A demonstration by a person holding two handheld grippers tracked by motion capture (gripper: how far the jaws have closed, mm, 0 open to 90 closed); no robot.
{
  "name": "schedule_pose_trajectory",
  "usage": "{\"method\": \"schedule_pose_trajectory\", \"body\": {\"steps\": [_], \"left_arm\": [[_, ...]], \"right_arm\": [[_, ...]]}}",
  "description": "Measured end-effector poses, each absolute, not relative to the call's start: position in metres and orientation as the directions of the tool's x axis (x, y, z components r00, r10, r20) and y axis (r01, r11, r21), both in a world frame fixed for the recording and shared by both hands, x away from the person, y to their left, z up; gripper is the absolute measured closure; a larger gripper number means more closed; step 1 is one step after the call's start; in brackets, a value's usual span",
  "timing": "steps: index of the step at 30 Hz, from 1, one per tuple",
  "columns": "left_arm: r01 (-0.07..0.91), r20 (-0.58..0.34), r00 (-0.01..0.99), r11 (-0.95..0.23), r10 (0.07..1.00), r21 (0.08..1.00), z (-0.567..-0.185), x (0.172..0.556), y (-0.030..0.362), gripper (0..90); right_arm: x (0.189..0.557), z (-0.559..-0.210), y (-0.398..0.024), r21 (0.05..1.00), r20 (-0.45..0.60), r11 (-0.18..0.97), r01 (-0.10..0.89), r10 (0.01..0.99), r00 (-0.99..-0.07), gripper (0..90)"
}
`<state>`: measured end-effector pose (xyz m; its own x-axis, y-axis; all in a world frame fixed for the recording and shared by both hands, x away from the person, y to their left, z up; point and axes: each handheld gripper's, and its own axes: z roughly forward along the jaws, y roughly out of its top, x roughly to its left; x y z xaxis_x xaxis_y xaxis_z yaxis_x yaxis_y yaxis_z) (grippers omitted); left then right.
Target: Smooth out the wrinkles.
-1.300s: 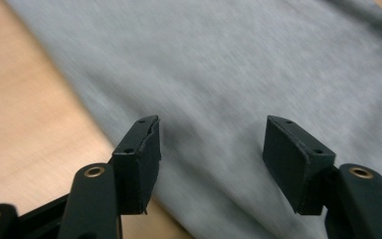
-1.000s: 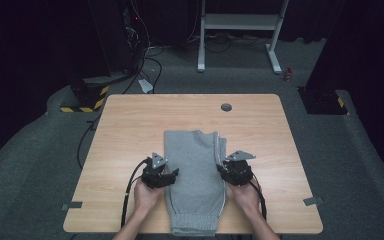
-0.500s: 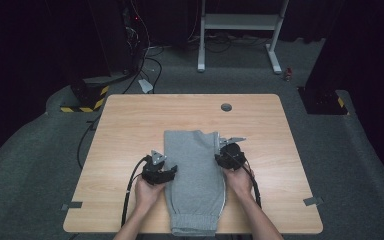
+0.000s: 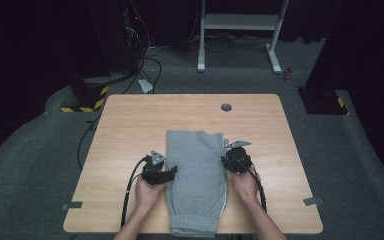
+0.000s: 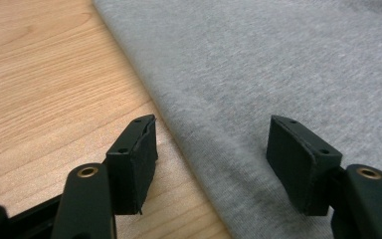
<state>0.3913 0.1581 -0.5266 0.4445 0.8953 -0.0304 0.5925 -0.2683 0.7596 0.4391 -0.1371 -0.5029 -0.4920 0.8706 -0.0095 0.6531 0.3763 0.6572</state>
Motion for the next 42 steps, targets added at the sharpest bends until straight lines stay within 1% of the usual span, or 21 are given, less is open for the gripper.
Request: {"method": "schedule_pose_trajectory", "body": {"steps": [1,3,4,6,9,11,14,16,19,22,23,25,26,27,28,29,32,34,35,39,42], "left_arm": [[0.591,-0.028,0.446,-0.27,0.895,0.76,-0.527,0.391,0.158,36.7],[0.592,-0.029,0.446,-0.27,0.895,0.76,-0.527,0.391,0.158,36.7],[0.592,-0.03,0.446,-0.27,0.895,0.759,-0.527,0.391,0.158,36.7],[0.591,-0.026,0.446,-0.273,0.895,0.759,-0.527,0.391,0.158,36.7],[0.59,-0.016,0.445,-0.28,0.895,0.757,-0.527,0.391,0.157,36.7],[0.591,-0.017,0.442,-0.277,0.897,0.758,-0.527,0.39,0.157,36.7],[0.594,-0.02,0.434,-0.27,0.901,0.758,-0.527,0.39,0.155,36.6],[0.593,-0.018,0.434,-0.271,0.901,0.758,-0.527,0.39,0.155,36.7],[0.594,-0.017,0.435,-0.272,0.9,0.757,-0.527,0.39,0.155,36.7],[0.592,-0.009,0.433,-0.276,0.902,0.757,-0.527,0.39,0.155,36.5],[0.593,-0.01,0.432,-0.275,0.902,0.757,-0.527,0.39,0.155,36.5],[0.593,-0.011,0.431,-0.274,0.902,0.757,-0.527,0.39,0.155,36.4],[0.593,-0.012,0.431,-0.273,0.902,0.757,-0.527,0.39,0.155,36.4],[0.594,-0.016,0.43,-0.27,0.903,0.758,-0.527,0.39,0.155,36.3],[0.595,-0.02,0.432,-0.268,0.902,0.758,-0.527,0.39,0.155,36.2],[0.594,-0.023,0.438,-0.27,0.899,0.758,-0.526,0.391,0.156,36.0],[0.603,-0.047,0.453,-0.267,0.891,0.752,-0.525,0.39,0.158,36.1],[0.602,-0.064,0.48,-0.276,0.875,0.749,-0.521,0.385,0.157,36.8],[0.591,-0.06,0.495,-0.284,0.867,0.755,-0.519,0.382,0.155,36.7],[0.57,-0.061,0.544,-0.316,0.837,0.758,-0.514,0.373,0.148,36.3],[0.572,-0.037,0.569,-0.364,0.821,0.735,-0.517,0.369,0.143,35.8]], "right_arm": [[0.439,-0.5,-0.134,0.667,-0.018,0.373,0.645,0.873,-0.487,69.4],[0.442,-0.492,-0.126,0.692,-0.032,0.384,0.611,0.862,-0.506,69.4],[0.445,-0.488,-0.122,0.705,-0.023,0.382,0.598,0.855,-0.519,69.4],[0.456,-0.486,-0.115,0.71,0.01,0.358,0.606,0.856,-0.516,69.5],[0.473,-0.491,-0.111,0.681,-0.024,0.351,0.642,0.888,-0.46,69.4],[0.483,-0.493,-0.115,0.683,-0.018,0.309,0.661,0.913,-0.408,66.9],[0.488,-0.496,-0.117,0.662,0.007,0.284,0.693,0.923,-0.384,66.1],[0.491,-0.499,-0.117,0.651,0.012,0.293,0.7,0.918,-0.396,72.1],[0.493,-0.505,-0.12,0.625,0.002,0.305,0.719,0.92,-0.392,86.3],[0.482,-0.494,-0.12,0.702,-0.06,0.324,0.634,0.914,-0.4,87.5],[0.481,-0.494,-0.12,0.693,-0.087,0.347,0.632,0.91,-0.405,87.5],[0.483,-0.498,-0.124,0.661,-0.11,0.365,0.656,0.911,-0.397,86.8],[0.485,-0.503,-0.127,0.641,-0.084,0.346,0.685,0.919,-0.386,84.2],[0.487,-0.506,-0.13,0.626,-0.06,0.327,0.708,0.925,-0.375,79.0],[0.486,-0.506,-0.133,0.64,-0.054,0.311,0.703,0.93,-0.363,69.6],[0.485,-0.504,-0.134,0.649,-0.053,0.301,0.699,0.934,-0.353,66.5],[0.469,-0.494,-0.136,0.713,-0.06,0.312,0.627,0.919,-0.388,65.8],[0.453,-0.49,-0.136,0.73,-0.047,0.337,0.595,0.893,-0.447,65.8],[0.442,-0.49,-0.135,0.734,-0.057,0.362,0.575,0.876,-0.479,65.9],[0.413,-0.497,-0.134,0.728,-0.026,0.395,0.561,0.833,-0.553,66.7],[0.403,-0.506,-0.133,0.711,-0.007,0.41,0.572,0.817,-0.576,66.8]]}}
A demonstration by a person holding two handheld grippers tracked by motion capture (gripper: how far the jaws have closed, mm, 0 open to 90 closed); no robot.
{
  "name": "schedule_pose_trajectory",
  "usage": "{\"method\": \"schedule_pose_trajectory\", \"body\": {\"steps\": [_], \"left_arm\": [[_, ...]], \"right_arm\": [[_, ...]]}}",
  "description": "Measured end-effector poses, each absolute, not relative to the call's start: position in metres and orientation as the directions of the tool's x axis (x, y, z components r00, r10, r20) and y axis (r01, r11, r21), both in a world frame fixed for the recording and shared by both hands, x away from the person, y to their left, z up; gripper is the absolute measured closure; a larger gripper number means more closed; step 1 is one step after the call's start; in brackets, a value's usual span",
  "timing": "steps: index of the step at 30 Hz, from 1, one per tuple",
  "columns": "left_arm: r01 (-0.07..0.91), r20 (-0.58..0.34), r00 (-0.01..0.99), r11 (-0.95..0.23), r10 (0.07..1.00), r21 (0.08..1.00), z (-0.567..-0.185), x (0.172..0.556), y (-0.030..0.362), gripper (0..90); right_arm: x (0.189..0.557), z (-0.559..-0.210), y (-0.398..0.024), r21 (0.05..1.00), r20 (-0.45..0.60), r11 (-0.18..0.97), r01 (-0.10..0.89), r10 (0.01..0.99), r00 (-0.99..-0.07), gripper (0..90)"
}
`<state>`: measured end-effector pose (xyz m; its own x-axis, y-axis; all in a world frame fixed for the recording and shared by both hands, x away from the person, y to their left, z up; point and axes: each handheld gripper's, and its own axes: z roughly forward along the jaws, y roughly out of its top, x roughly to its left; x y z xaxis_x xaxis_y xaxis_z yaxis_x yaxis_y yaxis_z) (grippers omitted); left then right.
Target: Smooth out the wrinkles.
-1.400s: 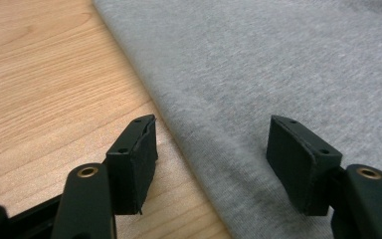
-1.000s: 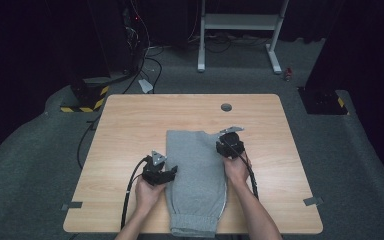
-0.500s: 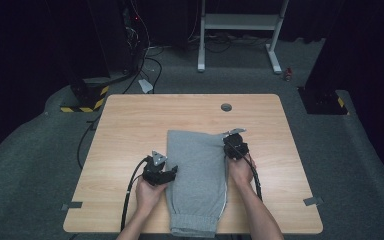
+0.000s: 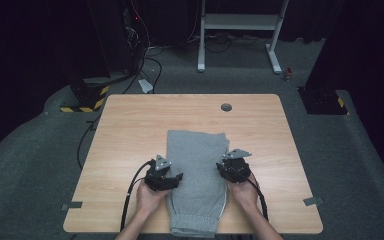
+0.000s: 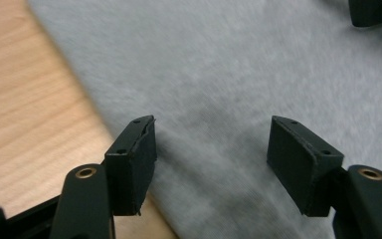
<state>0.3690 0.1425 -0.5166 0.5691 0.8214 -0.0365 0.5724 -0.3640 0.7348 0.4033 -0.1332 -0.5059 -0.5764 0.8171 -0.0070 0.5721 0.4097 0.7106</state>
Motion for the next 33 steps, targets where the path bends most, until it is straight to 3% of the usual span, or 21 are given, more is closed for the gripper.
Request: {"method": "schedule_pose_trajectory", "body": {"steps": [6,12,16,23,33], "left_arm": [[0.534,0.012,0.556,-0.368,0.831,0.761,-0.526,0.362,0.149,38.0],[0.536,0.012,0.546,-0.361,0.837,0.763,-0.527,0.361,0.149,37.9],[0.54,0.007,0.542,-0.354,0.84,0.763,-0.527,0.361,0.148,37.8],[0.544,0.015,0.537,-0.36,0.843,0.758,-0.526,0.369,0.147,37.6],[0.563,0.009,0.52,-0.351,0.854,0.748,-0.524,0.388,0.141,38.2]], "right_arm": [[0.395,-0.515,-0.14,0.71,-0.023,0.417,0.567,0.819,-0.574,67.1],[0.379,-0.508,-0.137,0.71,-0.008,0.409,0.574,0.819,-0.573,51.8],[0.369,-0.513,-0.131,0.692,-0.06,0.465,0.552,0.799,-0.598,50.3],[0.379,-0.514,-0.134,0.695,-0.073,0.462,0.551,0.807,-0.585,52.7],[0.411,-0.516,-0.146,0.69,0.031,0.382,0.615,0.833,-0.553,47.6]]}}
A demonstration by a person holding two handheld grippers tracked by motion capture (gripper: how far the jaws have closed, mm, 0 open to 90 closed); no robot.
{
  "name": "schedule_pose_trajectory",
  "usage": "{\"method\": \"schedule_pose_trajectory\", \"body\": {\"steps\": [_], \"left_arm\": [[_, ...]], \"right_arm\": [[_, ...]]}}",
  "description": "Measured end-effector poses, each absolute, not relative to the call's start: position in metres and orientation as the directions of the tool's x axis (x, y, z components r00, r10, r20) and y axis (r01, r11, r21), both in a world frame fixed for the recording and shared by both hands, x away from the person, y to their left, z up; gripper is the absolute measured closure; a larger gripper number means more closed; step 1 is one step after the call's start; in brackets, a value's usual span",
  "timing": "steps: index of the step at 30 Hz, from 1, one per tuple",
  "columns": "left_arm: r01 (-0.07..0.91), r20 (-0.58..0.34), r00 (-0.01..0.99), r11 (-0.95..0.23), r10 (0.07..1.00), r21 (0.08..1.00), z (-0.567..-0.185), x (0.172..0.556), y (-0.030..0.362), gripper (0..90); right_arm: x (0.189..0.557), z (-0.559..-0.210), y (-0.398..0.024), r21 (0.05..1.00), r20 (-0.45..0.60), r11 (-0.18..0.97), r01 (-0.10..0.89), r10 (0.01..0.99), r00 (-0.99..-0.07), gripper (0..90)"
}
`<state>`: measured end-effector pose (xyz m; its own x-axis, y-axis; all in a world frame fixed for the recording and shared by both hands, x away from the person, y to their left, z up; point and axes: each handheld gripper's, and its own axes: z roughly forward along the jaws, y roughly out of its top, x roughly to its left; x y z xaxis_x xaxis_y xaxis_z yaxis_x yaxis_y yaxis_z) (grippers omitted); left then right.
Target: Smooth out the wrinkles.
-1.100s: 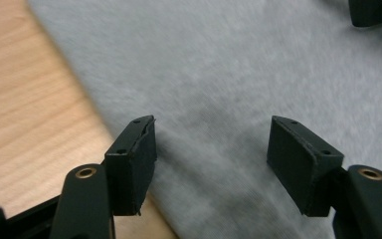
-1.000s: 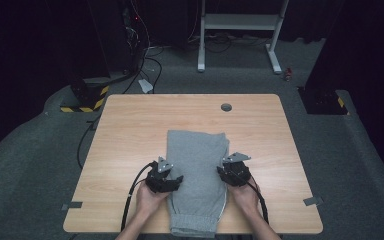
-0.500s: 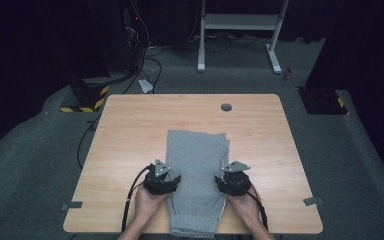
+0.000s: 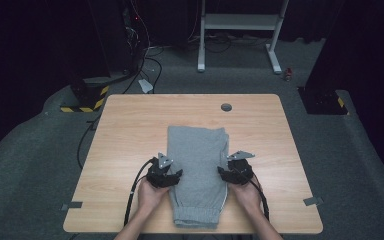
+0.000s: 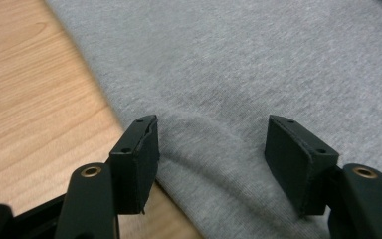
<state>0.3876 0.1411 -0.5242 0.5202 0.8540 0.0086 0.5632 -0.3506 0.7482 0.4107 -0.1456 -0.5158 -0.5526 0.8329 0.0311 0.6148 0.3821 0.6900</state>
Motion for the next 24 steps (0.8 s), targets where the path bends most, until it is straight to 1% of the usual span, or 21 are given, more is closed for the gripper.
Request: {"method": "schedule_pose_trajectory", "body": {"steps": [3,8,9,12,14,16,18,20,23,24], "left_arm": [[0.568,0.002,0.511,-0.339,0.86,0.75,-0.524,0.393,0.138,38.5],[0.588,-0.003,0.507,-0.344,0.862,0.732,-0.521,0.397,0.136,38.5],[0.589,-0.002,0.512,-0.35,0.859,0.728,-0.519,0.397,0.136,38.2],[0.577,0.039,0.532,-0.396,0.846,0.714,-0.512,0.399,0.141,37.8],[0.579,0.031,0.523,-0.382,0.852,0.72,-0.508,0.404,0.147,38.2],[0.599,0.029,0.519,-0.387,0.854,0.701,-0.505,0.41,0.151,37.4],[0.604,0.003,0.496,-0.347,0.868,0.718,-0.503,0.415,0.157,37.6],[0.639,-0.039,0.474,-0.313,0.88,0.702,-0.502,0.425,0.163,36.2],[0.657,-0.078,0.442,-0.263,0.893,0.706,-0.504,0.436,0.168,35.3],[0.678,-0.102,0.441,-0.257,0.892,0.689,-0.505,0.44,0.168,34.4]], "right_arm": [[0.419,-0.517,-0.148,0.693,0.042,0.367,0.62,0.838,-0.544,46.1],[0.43,-0.513,-0.149,0.664,0.048,0.372,0.648,0.844,-0.534,43.9],[0.43,-0.512,-0.149,0.66,0.052,0.372,0.652,0.844,-0.534,44.1],[0.427,-0.508,-0.152,0.661,0.057,0.348,0.665,0.86,-0.507,43.6],[0.427,-0.506,-0.157,0.672,0.069,0.327,0.664,0.865,-0.496,42.7],[0.428,-0.504,-0.16,0.674,0.087,0.307,0.672,0.871,-0.484,41.7],[0.429,-0.503,-0.161,0.68,0.085,0.298,0.67,0.875,-0.476,41.8],[0.433,-0.501,-0.159,0.685,0.079,0.285,0.67,0.886,-0.457,42.6],[0.441,-0.498,-0.156,0.682,0.091,0.257,0.685,0.899,-0.428,42.9],[0.443,-0.498,-0.156,0.686,0.092,0.252,0.683,0.901,-0.425,43.4]]}}
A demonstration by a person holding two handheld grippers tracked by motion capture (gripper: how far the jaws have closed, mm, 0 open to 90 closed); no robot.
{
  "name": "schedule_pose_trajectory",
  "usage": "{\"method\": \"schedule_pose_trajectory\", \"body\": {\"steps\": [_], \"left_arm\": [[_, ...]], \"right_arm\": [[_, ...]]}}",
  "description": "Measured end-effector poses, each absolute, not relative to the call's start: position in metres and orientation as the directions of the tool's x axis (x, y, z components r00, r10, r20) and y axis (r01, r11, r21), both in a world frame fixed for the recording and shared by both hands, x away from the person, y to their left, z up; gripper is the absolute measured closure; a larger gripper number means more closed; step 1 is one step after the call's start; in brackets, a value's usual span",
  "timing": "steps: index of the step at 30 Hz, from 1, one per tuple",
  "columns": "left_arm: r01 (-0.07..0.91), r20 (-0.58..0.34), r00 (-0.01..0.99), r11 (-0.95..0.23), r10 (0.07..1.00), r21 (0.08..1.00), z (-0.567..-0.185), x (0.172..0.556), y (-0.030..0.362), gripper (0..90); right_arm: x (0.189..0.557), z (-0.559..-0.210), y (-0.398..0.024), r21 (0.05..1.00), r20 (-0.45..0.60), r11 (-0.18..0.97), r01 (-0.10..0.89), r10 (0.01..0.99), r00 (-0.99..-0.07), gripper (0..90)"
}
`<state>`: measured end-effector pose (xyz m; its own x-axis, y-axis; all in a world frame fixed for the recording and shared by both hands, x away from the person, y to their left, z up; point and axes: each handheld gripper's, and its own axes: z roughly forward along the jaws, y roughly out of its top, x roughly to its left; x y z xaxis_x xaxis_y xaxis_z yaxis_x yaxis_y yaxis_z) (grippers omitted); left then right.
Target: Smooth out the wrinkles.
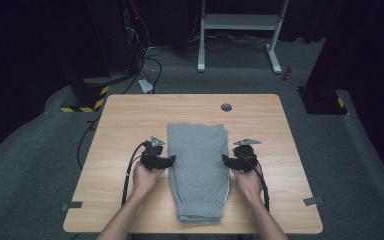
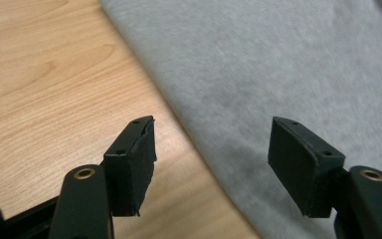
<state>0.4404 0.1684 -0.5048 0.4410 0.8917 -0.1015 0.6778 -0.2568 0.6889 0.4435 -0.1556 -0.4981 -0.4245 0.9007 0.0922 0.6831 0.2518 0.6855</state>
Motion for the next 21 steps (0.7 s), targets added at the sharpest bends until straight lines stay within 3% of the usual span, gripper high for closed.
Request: {"method": "schedule_pose_trajectory", "body": {"steps": [16,20,21], "left_arm": [[0.712,-0.208,0.335,-0.102,0.919,0.695,-0.517,0.477,0.168,29.9],[0.704,-0.18,0.321,-0.108,0.93,0.702,-0.518,0.477,0.164,29.2],[0.698,-0.126,0.334,-0.156,0.934,0.698,-0.518,0.476,0.159,29.2]], "right_arm": [[0.486,-0.506,-0.144,0.643,0.138,0.149,0.751,0.942,-0.306,38.2],[0.492,-0.51,-0.139,0.633,0.114,0.152,0.759,0.951,-0.286,38.5],[0.492,-0.51,-0.139,0.637,0.103,0.162,0.754,0.951,-0.292,38.7]]}}
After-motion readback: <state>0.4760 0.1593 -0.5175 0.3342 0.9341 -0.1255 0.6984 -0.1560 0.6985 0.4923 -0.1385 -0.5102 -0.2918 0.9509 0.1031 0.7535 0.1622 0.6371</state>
